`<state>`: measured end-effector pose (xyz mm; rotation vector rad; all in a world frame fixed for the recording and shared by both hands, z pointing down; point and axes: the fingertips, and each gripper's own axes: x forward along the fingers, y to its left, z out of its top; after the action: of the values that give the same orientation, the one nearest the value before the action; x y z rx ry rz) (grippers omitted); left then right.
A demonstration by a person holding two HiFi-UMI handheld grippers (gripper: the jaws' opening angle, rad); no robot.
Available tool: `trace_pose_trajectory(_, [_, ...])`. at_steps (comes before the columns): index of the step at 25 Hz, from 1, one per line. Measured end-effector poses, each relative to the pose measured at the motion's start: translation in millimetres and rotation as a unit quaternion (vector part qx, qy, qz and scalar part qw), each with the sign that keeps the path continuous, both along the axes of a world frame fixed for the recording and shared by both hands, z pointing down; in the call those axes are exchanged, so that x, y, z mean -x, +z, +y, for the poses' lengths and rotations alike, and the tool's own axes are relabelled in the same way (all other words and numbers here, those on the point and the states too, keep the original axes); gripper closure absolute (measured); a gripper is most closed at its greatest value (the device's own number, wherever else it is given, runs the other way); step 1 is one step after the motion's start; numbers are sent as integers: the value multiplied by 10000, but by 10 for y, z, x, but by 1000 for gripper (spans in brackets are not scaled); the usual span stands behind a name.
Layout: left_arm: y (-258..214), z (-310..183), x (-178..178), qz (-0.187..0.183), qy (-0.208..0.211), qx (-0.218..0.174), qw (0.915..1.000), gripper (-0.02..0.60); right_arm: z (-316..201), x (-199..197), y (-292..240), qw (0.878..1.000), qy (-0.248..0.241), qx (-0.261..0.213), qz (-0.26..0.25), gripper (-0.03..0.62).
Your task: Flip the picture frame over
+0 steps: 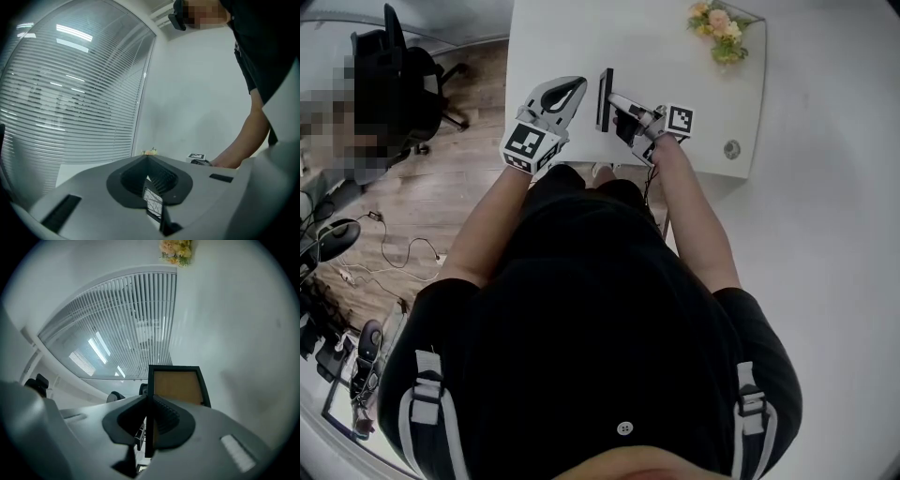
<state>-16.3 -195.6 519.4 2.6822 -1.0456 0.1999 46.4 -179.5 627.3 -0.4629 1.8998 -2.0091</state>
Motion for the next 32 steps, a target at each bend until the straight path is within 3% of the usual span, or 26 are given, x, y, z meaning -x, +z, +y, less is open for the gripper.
trace_pose_trajectory(21, [430,-56,-239,-164,-107,330,9993,578,-142,-258,430,9997,3,35,-224,543])
trace_pose_trajectory(25, [396,-94,-293,-155,-117,309,9993,578,-187,-351,439,9999,75,-79,-39,538])
trace_pose_trajectory(30, [420,-83,-360,-227,-43,341,9991,578,-206,-545,522,9982,108,-200,562,470])
trace_pose_trajectory(32, [409,-88,-379,-246,-11,334,9991,578,-213,-617,564,9967,125,-195,776,472])
